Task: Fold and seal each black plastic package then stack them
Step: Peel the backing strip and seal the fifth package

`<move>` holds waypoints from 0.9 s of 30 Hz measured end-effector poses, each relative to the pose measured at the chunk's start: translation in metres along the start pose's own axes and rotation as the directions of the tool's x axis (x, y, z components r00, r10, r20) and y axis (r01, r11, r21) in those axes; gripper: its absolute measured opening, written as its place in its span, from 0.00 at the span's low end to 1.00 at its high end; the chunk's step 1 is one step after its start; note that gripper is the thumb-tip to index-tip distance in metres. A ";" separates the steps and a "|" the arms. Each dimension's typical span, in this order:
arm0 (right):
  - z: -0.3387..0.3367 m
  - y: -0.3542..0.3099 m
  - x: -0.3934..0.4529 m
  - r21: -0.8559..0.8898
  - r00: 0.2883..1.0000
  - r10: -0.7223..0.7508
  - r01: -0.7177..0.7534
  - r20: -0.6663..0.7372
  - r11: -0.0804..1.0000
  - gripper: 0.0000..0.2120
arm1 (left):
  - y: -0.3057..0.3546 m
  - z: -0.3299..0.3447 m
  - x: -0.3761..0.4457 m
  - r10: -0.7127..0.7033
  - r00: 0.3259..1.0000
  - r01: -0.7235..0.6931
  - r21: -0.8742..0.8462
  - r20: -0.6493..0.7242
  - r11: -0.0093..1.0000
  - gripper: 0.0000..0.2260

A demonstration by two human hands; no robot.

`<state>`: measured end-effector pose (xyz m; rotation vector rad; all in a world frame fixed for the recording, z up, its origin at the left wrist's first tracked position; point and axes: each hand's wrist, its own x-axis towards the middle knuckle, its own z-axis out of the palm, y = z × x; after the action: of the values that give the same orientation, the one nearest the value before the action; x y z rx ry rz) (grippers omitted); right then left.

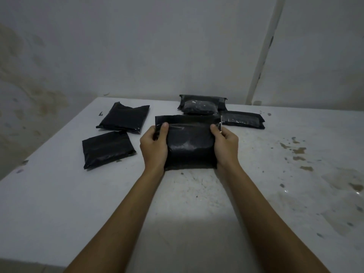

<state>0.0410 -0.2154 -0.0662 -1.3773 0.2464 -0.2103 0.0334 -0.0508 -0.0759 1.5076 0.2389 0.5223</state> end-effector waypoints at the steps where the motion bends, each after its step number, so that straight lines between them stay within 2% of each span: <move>1: 0.000 0.000 0.000 -0.007 1.000 0.003 -0.003 0.006 1.000 0.10 | 0.000 0.000 0.001 0.031 1.000 -0.031 0.014 0.000 0.999 0.11; 3: -0.001 -0.003 0.001 -0.014 0.999 -0.027 0.027 0.019 1.000 0.10 | 0.001 -0.001 0.004 0.100 0.995 -0.100 0.016 0.003 0.995 0.09; 6: -0.005 -0.012 -0.002 -0.044 0.980 -0.190 0.192 0.054 0.980 0.08 | 0.006 -0.002 0.008 0.217 0.976 -0.217 -0.006 -0.005 0.976 0.05; 9: -0.013 -0.014 -0.008 -0.065 0.951 -0.292 0.299 0.104 0.952 0.08 | 0.012 -0.005 0.005 0.230 0.973 -0.229 -0.069 0.013 0.971 0.04; 12: -0.021 -0.004 -0.011 0.014 0.963 -0.188 0.189 0.195 0.982 0.09 | 0.009 -0.013 -0.001 0.119 0.991 -0.113 -0.091 0.067 0.989 0.04; 15: -0.020 -0.004 -0.016 0.040 0.974 -0.129 0.124 0.188 0.991 0.13 | 0.010 -0.019 -0.006 0.074 0.997 -0.072 -0.052 0.023 0.996 0.07; 19: -0.014 -0.010 -0.024 -0.020 0.979 -0.184 0.186 0.083 0.982 0.13 | 0.009 -0.022 -0.013 0.100 0.995 -0.100 0.000 -0.028 0.995 0.13; 21: -0.012 -0.007 -0.023 -0.039 0.978 -0.194 0.197 0.073 0.980 0.15 | 0.005 -0.023 -0.013 0.104 0.994 -0.105 -0.004 -0.037 0.995 0.17; 24: -0.009 -0.005 -0.025 -0.033 0.980 -0.190 0.192 0.067 0.981 0.15 | 0.004 -0.024 -0.014 0.136 0.990 -0.136 -0.002 -0.033 0.991 0.18; 27: -0.011 -0.007 -0.023 -0.090 0.966 -0.252 0.256 0.059 0.962 0.16 | 0.008 -0.024 -0.014 0.182 0.983 -0.181 0.042 -0.019 0.983 0.18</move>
<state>0.0155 -0.2201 -0.0597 -1.5077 0.0394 -0.3829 0.0086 -0.0360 -0.0720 1.5719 0.1304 0.6836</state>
